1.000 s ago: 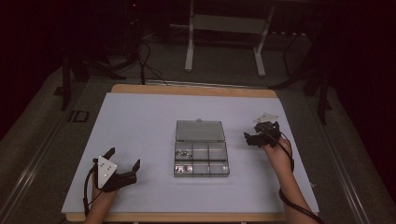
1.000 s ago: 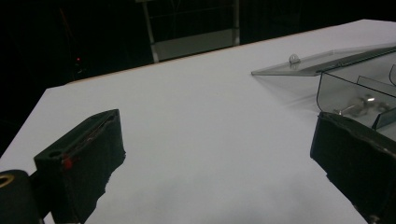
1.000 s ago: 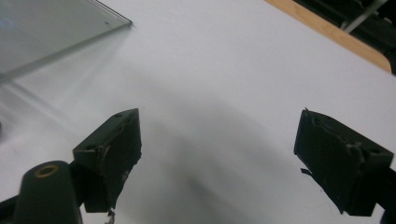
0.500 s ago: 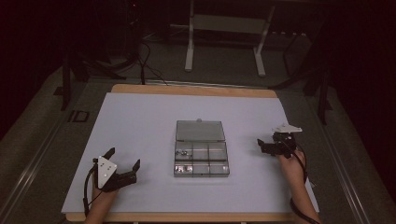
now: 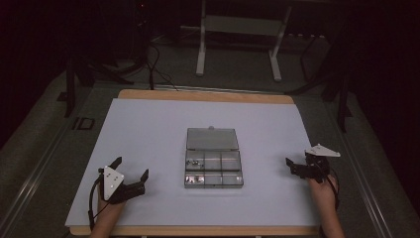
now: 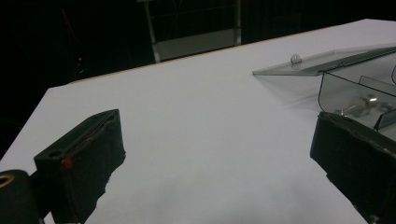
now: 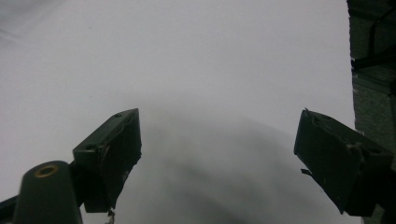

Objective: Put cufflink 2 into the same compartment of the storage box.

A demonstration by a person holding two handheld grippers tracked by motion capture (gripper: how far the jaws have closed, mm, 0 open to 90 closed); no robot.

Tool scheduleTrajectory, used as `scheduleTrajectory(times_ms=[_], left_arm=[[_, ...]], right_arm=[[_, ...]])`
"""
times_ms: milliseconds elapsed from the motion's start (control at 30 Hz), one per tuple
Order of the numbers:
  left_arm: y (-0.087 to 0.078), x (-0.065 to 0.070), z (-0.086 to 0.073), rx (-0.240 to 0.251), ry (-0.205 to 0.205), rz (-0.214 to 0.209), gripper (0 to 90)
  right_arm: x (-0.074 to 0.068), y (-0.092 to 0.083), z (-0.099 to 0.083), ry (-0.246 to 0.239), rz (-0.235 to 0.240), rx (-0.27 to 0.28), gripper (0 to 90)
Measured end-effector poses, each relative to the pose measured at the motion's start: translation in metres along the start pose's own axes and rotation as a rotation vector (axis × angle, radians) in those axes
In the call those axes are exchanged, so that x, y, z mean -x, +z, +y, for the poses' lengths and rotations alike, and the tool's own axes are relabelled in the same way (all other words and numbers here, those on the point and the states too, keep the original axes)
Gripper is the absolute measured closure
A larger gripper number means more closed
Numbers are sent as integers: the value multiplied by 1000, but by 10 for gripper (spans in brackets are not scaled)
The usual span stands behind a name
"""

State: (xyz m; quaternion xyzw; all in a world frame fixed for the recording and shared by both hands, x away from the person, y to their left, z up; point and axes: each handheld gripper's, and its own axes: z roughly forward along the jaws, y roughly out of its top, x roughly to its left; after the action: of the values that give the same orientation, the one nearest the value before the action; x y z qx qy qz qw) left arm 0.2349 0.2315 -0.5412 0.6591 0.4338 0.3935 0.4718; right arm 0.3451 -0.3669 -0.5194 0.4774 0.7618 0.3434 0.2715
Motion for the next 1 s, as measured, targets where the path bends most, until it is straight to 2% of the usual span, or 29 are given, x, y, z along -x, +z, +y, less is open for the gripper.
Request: scheduleTrajectory(times_ms=[300,433,567,800,900,1000], left_arm=[[0,0,0,1,1,2,38],[0,0,0,2,1,1,38],[0,0,0,2,2,1,38],[0,0,0,2,2,-1,38],[0,0,0,2,2,-1,38],[0,0,0,1,1,-1,38]], right_arm=[[-3,-15,-22,24,9,31,146],[-4,-19,-28,20,-8,28,146],[-4,-22,-33,15,-27,31,148],[-4,-25,-35,22,-44,69,148],[-4,-25,-35,27,-54,64,150],[-6,-23,-34,6,-46,49,152]])
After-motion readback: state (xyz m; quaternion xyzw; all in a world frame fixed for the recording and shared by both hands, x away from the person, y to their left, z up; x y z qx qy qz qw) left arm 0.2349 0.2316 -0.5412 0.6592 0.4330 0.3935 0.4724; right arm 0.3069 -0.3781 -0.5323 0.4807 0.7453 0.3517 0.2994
